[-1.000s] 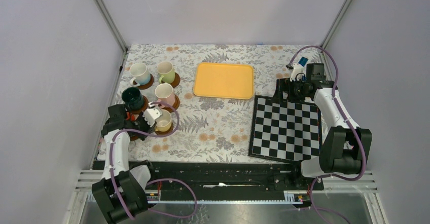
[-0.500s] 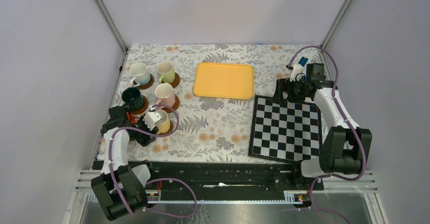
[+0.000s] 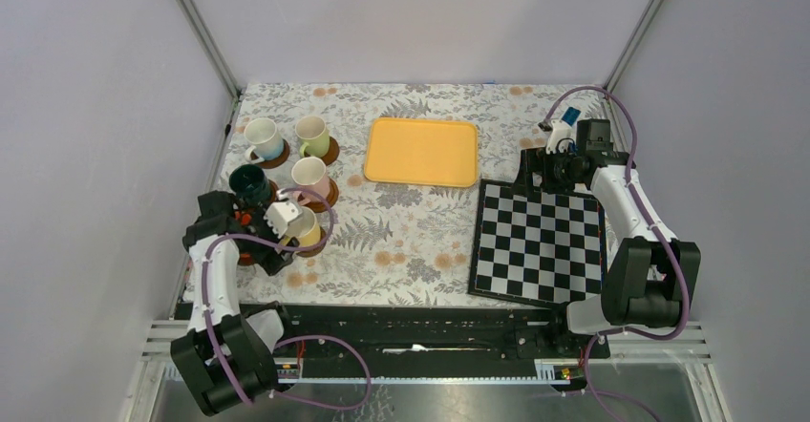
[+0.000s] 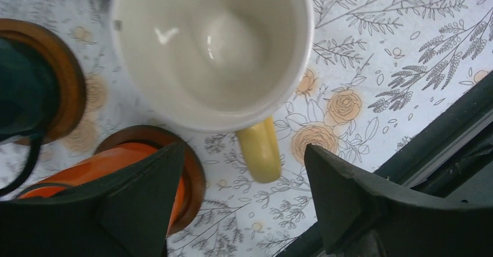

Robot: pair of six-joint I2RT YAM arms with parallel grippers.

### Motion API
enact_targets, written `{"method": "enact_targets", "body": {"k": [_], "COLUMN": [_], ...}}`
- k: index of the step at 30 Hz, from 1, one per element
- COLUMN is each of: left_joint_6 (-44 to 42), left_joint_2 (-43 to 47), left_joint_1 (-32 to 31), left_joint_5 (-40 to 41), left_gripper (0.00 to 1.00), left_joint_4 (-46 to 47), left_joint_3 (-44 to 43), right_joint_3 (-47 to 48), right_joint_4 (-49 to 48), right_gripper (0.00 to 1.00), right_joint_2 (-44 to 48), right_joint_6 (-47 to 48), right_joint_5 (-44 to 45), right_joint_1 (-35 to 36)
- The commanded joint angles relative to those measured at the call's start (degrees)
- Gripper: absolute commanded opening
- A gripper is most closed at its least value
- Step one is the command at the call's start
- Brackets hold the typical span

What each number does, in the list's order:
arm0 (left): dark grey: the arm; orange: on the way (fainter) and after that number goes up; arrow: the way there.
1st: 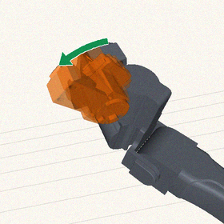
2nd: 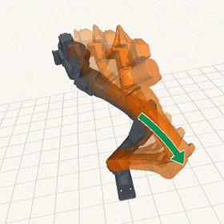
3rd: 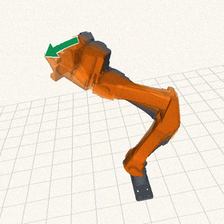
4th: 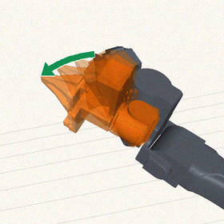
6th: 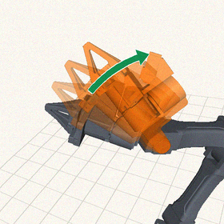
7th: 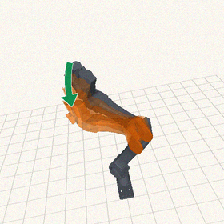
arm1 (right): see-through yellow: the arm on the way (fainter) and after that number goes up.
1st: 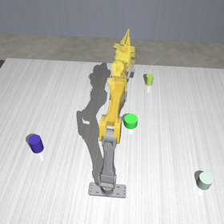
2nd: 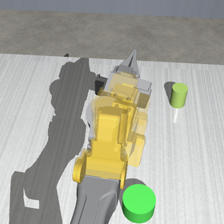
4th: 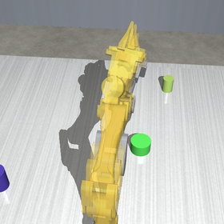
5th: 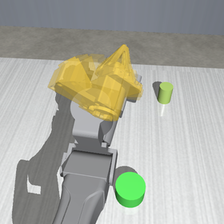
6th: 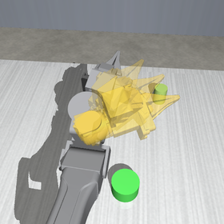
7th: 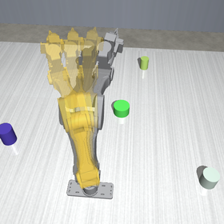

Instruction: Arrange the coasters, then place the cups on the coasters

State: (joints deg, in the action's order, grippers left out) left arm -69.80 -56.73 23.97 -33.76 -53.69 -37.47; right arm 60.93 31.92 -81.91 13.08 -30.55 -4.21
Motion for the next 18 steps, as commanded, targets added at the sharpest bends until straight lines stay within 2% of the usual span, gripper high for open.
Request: {"method": "enact_targets", "body": {"k": [1,7,18], "left_joint_6": [0.35,1.34,12.75], "left_joint_2": [-0.07,-0.6,-8.72], "left_joint_1": [0.36,0.33,-1.7], "left_joint_5": [-0.88,-2.04,-6.66], "left_gripper": [0.86,0.96,0.98], "left_joint_4": [-2.83,-5.65,-5.51], "left_joint_3": [-6.56,-12.17,-24.68], "right_joint_3": [2.18,2.29,3.27], "right_joint_4": [0.44,0.1,-0.11], "right_gripper": [0.98,0.98,0.98], "right_joint_2": [-0.6,-1.04,-1.9], "right_joint_6": [0.1,0.1,0.21], "right_joint_5": [-0.37,-0.92,-1.54], "right_joint_1": [0.52,0.52,0.94]}}
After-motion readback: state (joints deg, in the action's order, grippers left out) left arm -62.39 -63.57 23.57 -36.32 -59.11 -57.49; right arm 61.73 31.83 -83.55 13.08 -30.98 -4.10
